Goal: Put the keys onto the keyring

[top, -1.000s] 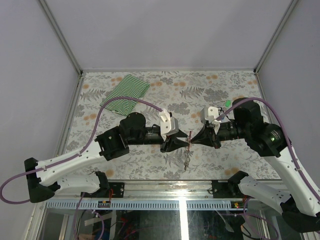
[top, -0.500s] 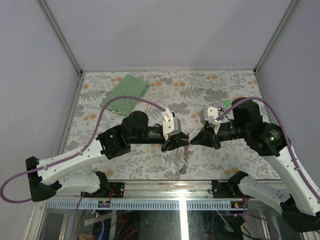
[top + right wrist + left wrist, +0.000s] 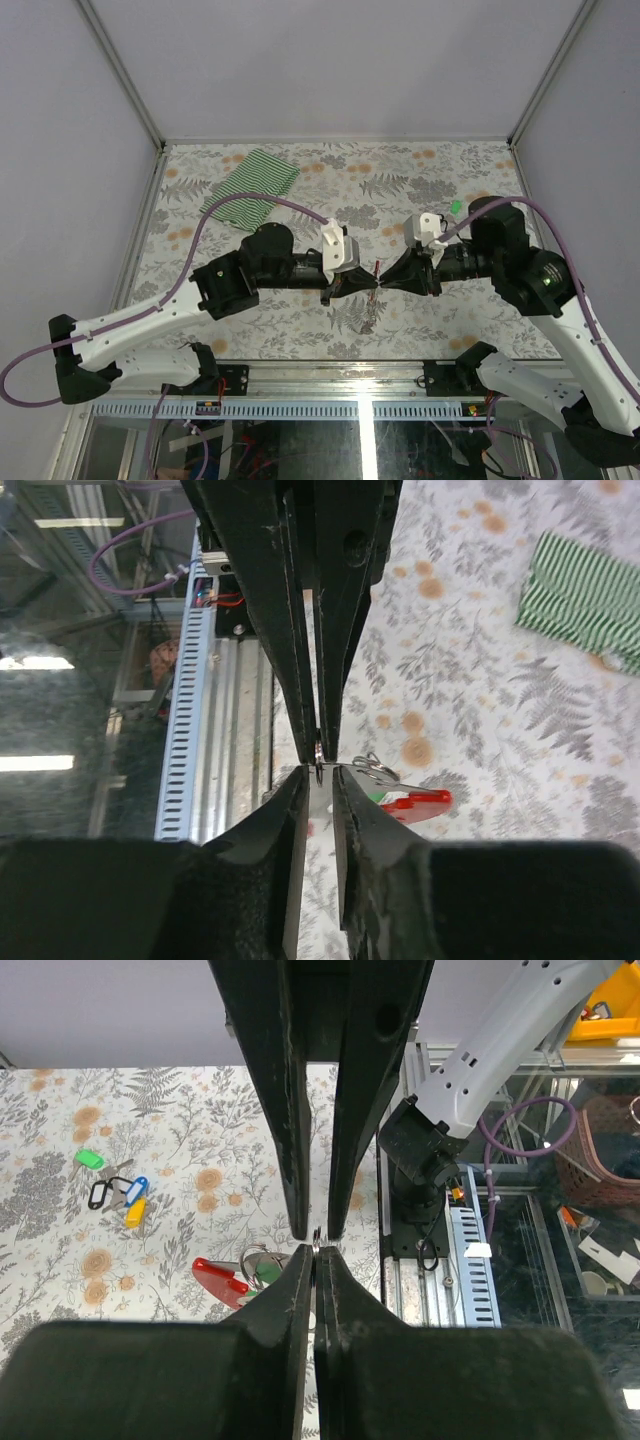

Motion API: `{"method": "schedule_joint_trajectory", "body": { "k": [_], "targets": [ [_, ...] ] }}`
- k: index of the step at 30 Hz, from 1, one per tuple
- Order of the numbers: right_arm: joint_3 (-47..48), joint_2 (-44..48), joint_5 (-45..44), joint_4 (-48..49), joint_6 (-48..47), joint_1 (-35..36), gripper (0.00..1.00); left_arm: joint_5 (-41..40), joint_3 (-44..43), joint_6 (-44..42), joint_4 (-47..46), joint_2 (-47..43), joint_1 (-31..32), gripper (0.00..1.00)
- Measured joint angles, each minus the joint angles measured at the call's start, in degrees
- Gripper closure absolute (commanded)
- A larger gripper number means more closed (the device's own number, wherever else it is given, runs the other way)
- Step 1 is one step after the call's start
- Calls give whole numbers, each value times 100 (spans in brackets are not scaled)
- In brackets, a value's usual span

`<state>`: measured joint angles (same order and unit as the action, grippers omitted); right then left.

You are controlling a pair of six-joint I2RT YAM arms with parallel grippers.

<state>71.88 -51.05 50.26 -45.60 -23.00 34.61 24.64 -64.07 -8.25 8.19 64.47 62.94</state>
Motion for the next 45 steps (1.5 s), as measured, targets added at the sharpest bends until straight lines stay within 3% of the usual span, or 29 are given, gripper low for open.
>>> {"method": "schedule_joint_trajectory", "body": {
  "k": [5, 11, 16, 20, 35, 45],
  "targets": [
    [-304, 509, -74, 929, 411, 0, 65, -52, 435, 297, -509, -389, -42, 100],
    [-1180, 1504, -319, 2914, 1357, 0, 62, -205, 1241, 896, -1690, -1047, -168, 100],
    [-1646, 1587, -317, 4378, 2118, 0, 62, -321, 1838, 1434, -2885, -1405, -262, 100],
    [-1797, 1379, -201, 5128, 2618, 0, 68, -393, 1932, 1685, -3539, -1440, -269, 100],
    [-1943, 855, 496, 6470, 3569, 0, 66, -367, 1915, 1873, -4210, -1268, -295, 100],
    [-2004, 839, 632, 6594, 3648, 0, 69, -254, 1875, 1880, -4207, -1147, -295, 100]
  ]
}}
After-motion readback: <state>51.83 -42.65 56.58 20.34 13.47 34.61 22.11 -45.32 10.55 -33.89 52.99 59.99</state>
